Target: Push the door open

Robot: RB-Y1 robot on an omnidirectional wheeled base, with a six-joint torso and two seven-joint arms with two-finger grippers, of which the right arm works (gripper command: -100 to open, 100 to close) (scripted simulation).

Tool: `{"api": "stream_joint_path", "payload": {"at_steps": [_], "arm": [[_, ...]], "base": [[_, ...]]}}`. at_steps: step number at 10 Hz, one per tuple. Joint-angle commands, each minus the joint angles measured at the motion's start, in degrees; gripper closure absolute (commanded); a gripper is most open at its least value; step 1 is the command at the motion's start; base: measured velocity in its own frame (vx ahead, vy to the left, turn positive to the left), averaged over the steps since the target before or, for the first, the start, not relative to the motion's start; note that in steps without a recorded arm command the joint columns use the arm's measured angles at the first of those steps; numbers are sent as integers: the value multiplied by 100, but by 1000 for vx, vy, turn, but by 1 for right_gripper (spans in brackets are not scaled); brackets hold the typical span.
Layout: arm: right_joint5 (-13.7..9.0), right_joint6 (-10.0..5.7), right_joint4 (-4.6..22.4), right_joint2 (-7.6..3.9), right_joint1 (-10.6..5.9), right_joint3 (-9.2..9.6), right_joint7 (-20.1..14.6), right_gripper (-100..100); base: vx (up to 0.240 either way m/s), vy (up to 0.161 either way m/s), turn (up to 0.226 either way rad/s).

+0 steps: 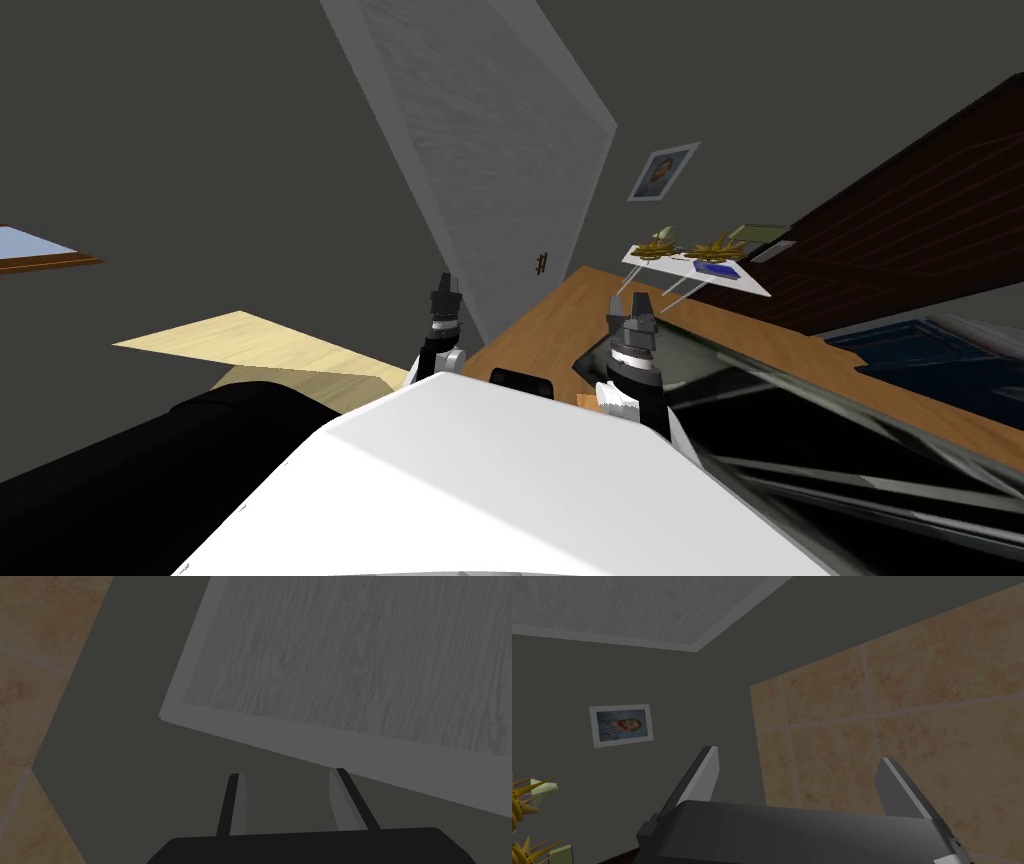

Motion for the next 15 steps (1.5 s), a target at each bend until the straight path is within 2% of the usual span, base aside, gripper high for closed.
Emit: {"api": "stream_joint_path", "payload": {"at_steps": [1, 15], "arm": [[-9, -55, 164, -43, -6, 7, 97, -100], [-24, -486, 1579, -332, -34, 179, 989, -100]], "base": [[-26, 74, 37], [-15, 64, 56]]}}
